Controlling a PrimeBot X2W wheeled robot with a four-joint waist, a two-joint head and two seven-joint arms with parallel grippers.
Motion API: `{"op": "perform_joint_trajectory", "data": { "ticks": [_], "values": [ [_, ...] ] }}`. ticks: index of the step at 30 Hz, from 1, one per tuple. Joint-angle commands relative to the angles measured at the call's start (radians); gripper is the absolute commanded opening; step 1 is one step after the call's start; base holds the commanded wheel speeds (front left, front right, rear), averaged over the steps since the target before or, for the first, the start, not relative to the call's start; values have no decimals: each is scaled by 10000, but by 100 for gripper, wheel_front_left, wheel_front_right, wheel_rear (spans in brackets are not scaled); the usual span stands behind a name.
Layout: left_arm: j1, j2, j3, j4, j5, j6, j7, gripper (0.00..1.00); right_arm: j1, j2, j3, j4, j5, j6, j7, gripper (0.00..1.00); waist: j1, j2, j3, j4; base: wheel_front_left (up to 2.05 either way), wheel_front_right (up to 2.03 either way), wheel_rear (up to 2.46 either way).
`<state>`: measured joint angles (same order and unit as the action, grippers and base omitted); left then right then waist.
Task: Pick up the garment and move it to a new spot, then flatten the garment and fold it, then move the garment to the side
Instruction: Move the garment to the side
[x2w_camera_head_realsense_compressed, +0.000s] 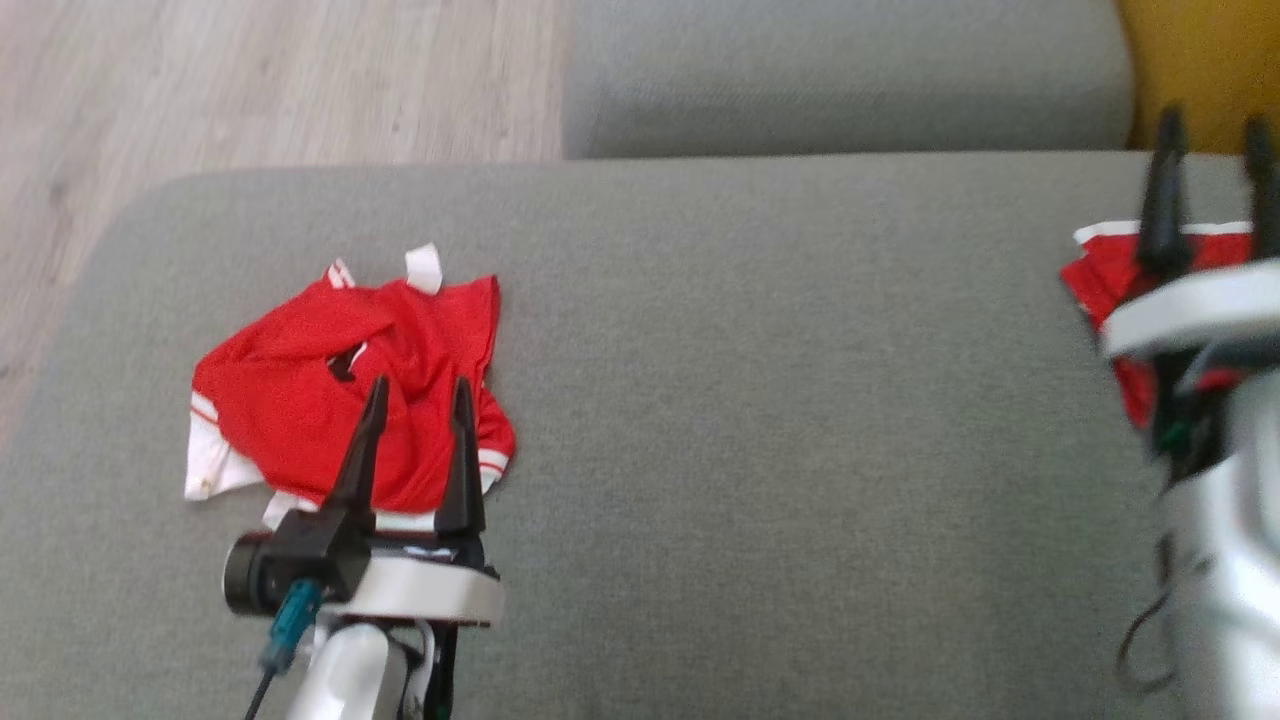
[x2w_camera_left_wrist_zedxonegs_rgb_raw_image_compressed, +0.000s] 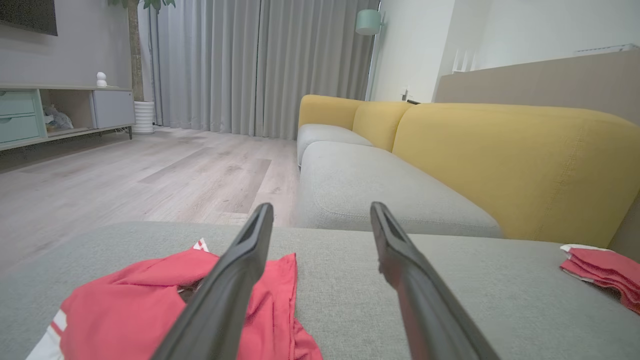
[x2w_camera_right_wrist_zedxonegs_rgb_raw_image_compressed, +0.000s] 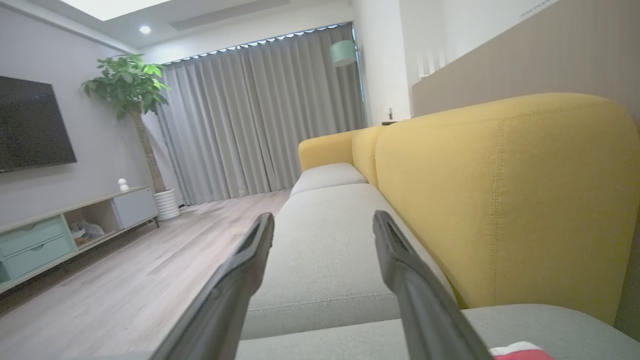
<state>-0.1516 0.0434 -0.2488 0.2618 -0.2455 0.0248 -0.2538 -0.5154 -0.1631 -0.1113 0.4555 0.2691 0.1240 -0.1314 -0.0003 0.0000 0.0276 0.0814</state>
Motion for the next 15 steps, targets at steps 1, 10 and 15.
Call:
{"op": "perform_joint_trajectory", "data": {
  "ticks": [1, 10, 15],
  "values": [
    [-106, 68, 407, -367, -110, 0, -80, 100, 330, 503, 314, -808, -568, 67, -255, 100, 3, 0, -269, -52, 0, 0, 0],
    [588, 68, 129, -363, -224, 159, -80, 100, 3482, 1121, 584, -2524, -960, 67, -1177, 100, 3, 0, -523, 97, 0, 0, 0],
    [745, 68, 233, -315, -137, 158, -80, 100, 4734, 1125, 522, -2836, -611, 67, -1284, 100, 3, 0, -578, 96, 0, 0, 0]
  ]
}}
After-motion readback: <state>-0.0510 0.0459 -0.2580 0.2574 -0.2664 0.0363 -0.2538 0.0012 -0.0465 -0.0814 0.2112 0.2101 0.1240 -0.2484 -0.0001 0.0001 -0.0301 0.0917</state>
